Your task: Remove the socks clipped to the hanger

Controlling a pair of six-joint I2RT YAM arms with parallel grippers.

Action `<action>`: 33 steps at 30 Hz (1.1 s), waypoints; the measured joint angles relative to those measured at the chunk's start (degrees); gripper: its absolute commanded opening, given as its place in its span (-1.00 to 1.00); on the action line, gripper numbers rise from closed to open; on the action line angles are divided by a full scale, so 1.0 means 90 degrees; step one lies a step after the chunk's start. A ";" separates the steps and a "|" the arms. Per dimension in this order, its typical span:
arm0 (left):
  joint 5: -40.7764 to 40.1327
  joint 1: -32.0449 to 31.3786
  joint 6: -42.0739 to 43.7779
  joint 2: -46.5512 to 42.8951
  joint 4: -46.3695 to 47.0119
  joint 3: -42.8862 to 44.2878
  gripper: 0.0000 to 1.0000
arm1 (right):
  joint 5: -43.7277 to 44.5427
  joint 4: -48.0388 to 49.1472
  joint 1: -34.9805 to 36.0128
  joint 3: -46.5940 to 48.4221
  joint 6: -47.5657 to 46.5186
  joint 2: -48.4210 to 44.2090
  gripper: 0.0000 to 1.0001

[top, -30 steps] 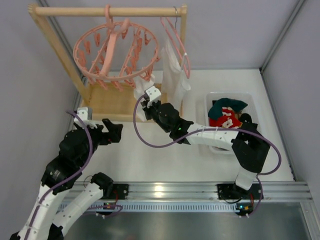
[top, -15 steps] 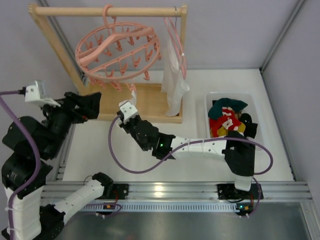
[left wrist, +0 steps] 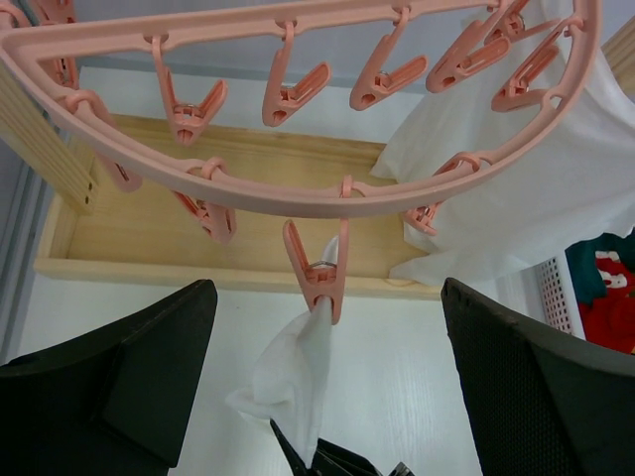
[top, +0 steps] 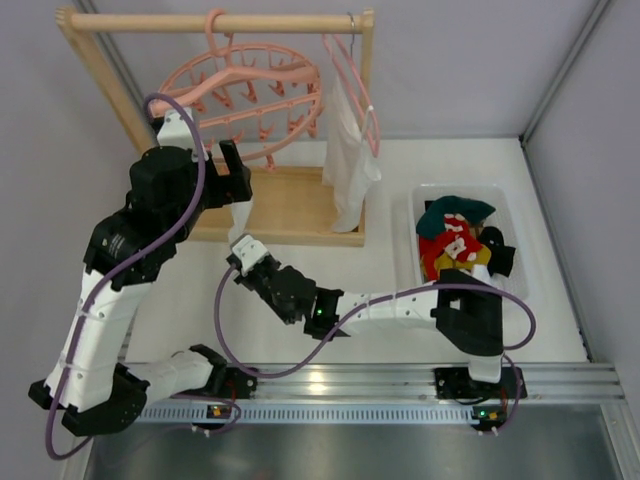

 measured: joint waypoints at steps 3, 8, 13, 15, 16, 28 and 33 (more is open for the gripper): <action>-0.0022 0.0000 -0.0002 -0.0097 0.0002 0.0000 0.97 | -0.0012 0.0214 0.0053 -0.0170 -0.0010 0.0000 -1.00; -0.0036 0.0000 -0.0036 -0.0134 0.0010 -0.0080 0.90 | -0.0034 0.0432 0.0078 -0.0262 0.0002 0.0000 -1.00; -0.0041 0.0000 -0.0087 -0.0112 0.0029 -0.0367 0.77 | -0.0051 0.0561 0.0078 -0.0294 0.0019 0.0000 -1.00; -0.0046 0.0000 -0.0117 -0.0073 0.0044 -0.0435 0.69 | -0.0056 0.0578 0.0078 -0.0294 0.0027 0.0000 -1.00; -0.0051 0.0000 -0.0121 -0.0053 0.0066 -0.0454 0.68 | -0.0056 0.0578 0.0078 -0.0294 0.0029 0.0000 -1.00; -0.0282 0.0000 -0.0168 0.0146 0.0695 -0.0913 0.25 | -0.0250 0.0743 0.0097 -0.0481 0.0073 0.0000 -1.00; -0.0384 0.0000 -0.0189 0.0340 0.0923 -0.1008 -0.20 | -0.0267 0.0797 0.0107 -0.0544 0.0073 0.0000 -1.00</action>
